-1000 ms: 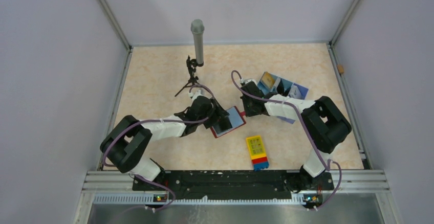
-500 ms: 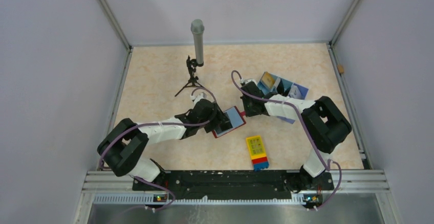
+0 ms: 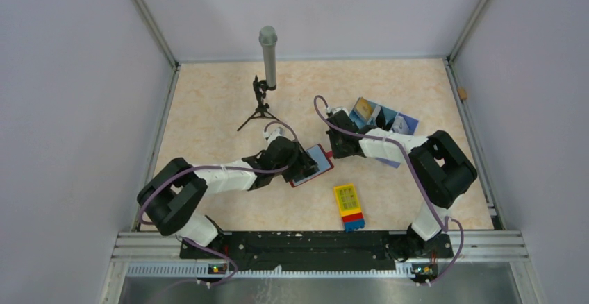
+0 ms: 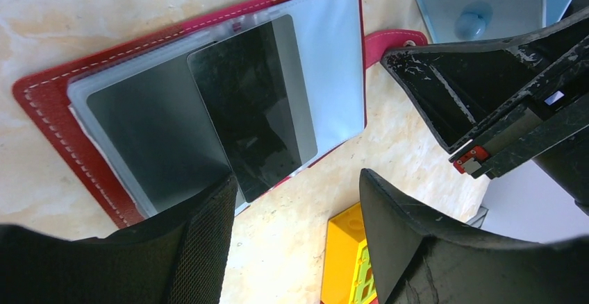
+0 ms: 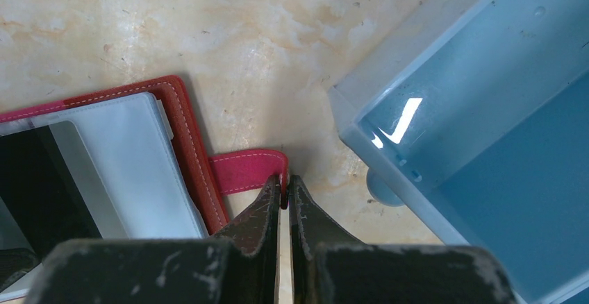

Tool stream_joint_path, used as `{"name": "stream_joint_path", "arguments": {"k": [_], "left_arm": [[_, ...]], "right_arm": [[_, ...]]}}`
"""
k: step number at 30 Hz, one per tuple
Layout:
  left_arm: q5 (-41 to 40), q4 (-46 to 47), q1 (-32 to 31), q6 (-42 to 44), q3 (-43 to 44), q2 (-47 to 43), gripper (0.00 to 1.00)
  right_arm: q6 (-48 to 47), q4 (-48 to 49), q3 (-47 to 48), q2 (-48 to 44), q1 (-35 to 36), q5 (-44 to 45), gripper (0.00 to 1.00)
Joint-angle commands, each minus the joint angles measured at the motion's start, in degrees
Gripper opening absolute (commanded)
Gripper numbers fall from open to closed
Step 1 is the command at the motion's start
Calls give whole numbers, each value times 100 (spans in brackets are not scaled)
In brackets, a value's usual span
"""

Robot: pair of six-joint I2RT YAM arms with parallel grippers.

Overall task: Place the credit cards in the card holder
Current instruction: Insert the credit card into the card holder.

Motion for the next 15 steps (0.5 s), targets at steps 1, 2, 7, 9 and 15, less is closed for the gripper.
{"name": "stream_joint_path", "arguments": {"k": [1,2,7,9,15], "left_arm": [[-26,14,-49,-88,-65,257,67],[-30,89,-49,-99,-85,274,66],[-138,266,-56,16,-6,392,64],[-221,257,-49,119,76,462,64],[-406,403,-49,309,173,623,62]], "right_arm": [[4,-194,-120,-129,65,82,0],[2,-196,-118,-130,67,82,0],[13,-197,-135,-142,69,65,0],[24,-200,-151,-161,68,48,0],[43,-196,-191,-195,63,35,0]]}}
